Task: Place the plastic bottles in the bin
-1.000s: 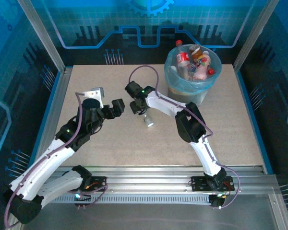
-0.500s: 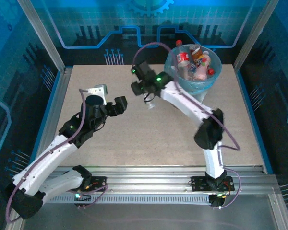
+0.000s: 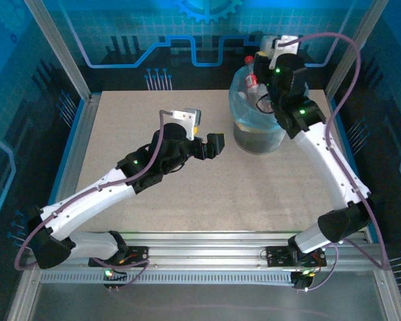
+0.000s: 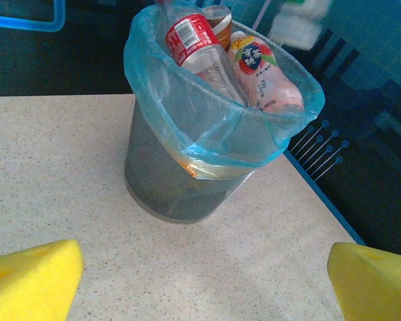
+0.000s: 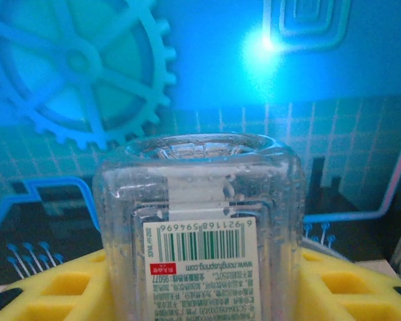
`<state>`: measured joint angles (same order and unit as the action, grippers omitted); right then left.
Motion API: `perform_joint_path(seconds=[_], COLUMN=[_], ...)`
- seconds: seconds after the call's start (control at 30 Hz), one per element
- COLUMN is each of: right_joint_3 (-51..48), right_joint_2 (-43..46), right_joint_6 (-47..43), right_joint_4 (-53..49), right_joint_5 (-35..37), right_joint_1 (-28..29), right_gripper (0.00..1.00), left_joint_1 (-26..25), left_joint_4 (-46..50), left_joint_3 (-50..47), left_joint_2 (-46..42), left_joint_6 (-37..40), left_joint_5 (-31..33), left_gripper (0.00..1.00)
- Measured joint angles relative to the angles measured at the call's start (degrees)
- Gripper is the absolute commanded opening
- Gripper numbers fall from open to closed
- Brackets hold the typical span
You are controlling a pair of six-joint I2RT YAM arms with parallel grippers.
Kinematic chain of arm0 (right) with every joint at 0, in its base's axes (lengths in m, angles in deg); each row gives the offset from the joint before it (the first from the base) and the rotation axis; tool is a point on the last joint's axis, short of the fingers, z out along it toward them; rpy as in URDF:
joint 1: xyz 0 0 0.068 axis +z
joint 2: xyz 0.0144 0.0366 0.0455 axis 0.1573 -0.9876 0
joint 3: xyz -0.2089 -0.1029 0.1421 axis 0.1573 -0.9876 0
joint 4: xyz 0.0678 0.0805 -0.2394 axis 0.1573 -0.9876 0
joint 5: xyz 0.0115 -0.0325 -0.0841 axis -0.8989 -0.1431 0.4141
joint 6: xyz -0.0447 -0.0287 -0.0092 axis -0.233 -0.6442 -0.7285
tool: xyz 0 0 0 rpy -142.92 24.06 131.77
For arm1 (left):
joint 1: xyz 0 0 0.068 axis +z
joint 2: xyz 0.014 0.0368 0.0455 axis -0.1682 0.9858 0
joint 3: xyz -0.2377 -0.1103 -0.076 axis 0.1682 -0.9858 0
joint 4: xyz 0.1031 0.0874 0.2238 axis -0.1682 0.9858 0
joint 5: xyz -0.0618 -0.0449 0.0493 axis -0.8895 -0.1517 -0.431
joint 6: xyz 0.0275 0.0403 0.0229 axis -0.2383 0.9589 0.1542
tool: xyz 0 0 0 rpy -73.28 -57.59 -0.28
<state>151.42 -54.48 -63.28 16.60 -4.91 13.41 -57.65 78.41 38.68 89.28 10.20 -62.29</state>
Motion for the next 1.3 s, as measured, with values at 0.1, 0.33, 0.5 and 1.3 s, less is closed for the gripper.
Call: perform_joint_path(seconds=[0.1,0.33,0.5,1.3], right_joint_3=[-4.15,-11.72,-14.01,-12.70], right_joint_2=[-1.95,-2.58,-2.73,-0.94], right_joint_6=[-0.04,0.02,0.17,3.04], right_joint_4=[2.62,11.34,14.58,10.47], right_joint_5=[-1.14,-6.27,-9.73,-16.20], right_joint_1=[-0.76,-0.83,-1.46,-5.51], right_gripper=[0.50,0.50,0.51,0.88], left_joint_1=[0.00,0.00,0.00,0.00], left_joint_4=[0.02,-0.02,0.02,0.04], left_joint_3=[0.00,-0.02,-0.04,-0.04], left_joint_2=[0.26,0.26,0.24,0.26], left_joint_6=[0.28,0.28,0.28,0.33], left_joint_5=[0.07,0.68,0.87,1.81], left_gripper=[0.95,0.95,0.95,0.96])
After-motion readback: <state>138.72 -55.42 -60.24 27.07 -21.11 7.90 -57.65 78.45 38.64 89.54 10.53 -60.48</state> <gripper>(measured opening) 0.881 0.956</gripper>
